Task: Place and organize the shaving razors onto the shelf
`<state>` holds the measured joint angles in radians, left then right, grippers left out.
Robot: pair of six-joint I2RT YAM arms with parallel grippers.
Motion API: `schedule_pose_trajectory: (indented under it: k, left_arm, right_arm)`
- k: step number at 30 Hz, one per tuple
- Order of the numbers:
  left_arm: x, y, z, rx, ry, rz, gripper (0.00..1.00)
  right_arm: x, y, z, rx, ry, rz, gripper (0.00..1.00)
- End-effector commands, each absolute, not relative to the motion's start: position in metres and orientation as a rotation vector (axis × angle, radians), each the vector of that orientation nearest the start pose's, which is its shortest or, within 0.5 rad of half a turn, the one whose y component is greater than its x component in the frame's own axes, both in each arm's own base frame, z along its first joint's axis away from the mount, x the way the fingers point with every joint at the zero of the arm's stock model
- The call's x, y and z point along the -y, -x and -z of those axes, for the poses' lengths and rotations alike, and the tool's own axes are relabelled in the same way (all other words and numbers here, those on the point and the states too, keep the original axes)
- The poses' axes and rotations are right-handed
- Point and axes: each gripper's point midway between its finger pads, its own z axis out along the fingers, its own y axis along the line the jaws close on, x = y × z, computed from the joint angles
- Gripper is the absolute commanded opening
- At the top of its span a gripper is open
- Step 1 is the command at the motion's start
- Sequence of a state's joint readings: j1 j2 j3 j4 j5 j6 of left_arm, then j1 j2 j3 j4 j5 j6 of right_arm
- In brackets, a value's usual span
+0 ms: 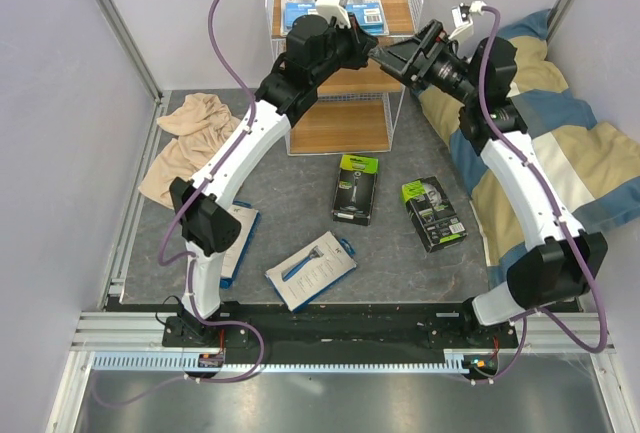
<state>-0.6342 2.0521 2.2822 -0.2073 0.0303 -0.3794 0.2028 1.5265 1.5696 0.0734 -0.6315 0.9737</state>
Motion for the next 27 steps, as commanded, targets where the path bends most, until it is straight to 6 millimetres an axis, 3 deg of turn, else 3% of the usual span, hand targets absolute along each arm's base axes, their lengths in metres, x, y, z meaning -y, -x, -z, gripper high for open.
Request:
schedule_pose_trajectory:
  k: [1, 3, 5, 6, 7, 10, 14, 15, 16, 17, 18, 19, 21, 23, 27]
  left_arm:
    - [0.385, -0.474, -0.444, -1.555, -0.236, 0.892, 0.07]
    - [0.385, -0.462, -0.449, -1.544, -0.264, 0.921, 0.15]
    - [0.387, -0.453, -0.439, -1.557, -0.297, 0.946, 0.25]
    - [0.384, -0.443, -0.447, -1.541, -0.308, 0.959, 0.29]
    - [0.385, -0.44, -0.433, -1.57, -0.323, 0.96, 0.32]
    - [0.38, -0.42, -0.425, -1.588, -0.364, 0.977, 0.46]
    - [0.367, -0.396, -0.414, -1.616, -0.395, 0.978, 0.76]
    - [0.363, -0.394, -0.398, -1.651, -0.399, 0.962, 0.8]
    - [0.356, -0.385, -0.405, -1.635, -0.408, 0.953, 0.84]
    - [0.351, -0.383, -0.402, -1.645, -0.4, 0.933, 0.86]
    - [0.347, -0.38, -0.386, -1.679, -0.404, 0.915, 0.89]
    - [0.339, -0.374, -0.392, -1.664, -0.407, 0.898, 0.91]
    - [0.332, -0.368, -0.373, -1.71, -0.419, 0.863, 0.92]
    - [0.322, -0.362, -0.371, -1.72, -0.425, 0.829, 0.93]
    - [0.308, -0.35, -0.334, -1.83, -0.45, 0.766, 0.94]
  right_arm:
    - [-0.215, -0.385, -0.457, -1.61, 0.006, -1.368, 0.98]
    - [-0.214, -0.381, -0.451, -1.627, 0.001, -1.36, 0.98]
    - [-0.212, -0.376, -0.45, -1.629, 0.009, -1.348, 0.98]
    - [-0.212, -0.375, -0.441, -1.653, 0.0, -1.346, 0.98]
    - [-0.211, -0.372, -0.442, -1.651, 0.002, -1.341, 0.98]
    - [-0.209, -0.365, -0.428, -1.679, -0.004, -1.324, 0.98]
    - [-0.206, -0.356, -0.403, -1.727, -0.019, -1.302, 0.98]
    - [-0.204, -0.353, -0.393, -1.743, -0.024, -1.295, 0.98]
    - [-0.203, -0.351, -0.386, -1.768, -0.034, -1.284, 0.98]
    - [-0.202, -0.349, -0.372, -1.806, -0.033, -1.262, 0.98]
    - [-0.2, -0.346, -0.368, -1.815, -0.036, -1.251, 0.98]
    - [-0.199, -0.345, -0.363, -1.829, -0.039, -1.246, 0.98]
    - [-0.197, -0.341, -0.35, -1.859, -0.04, -1.226, 0.98]
    - [-0.196, -0.337, -0.338, -1.886, -0.051, -1.212, 0.98]
    - [-0.189, -0.331, -0.311, -1.933, -0.051, -1.149, 0.98]
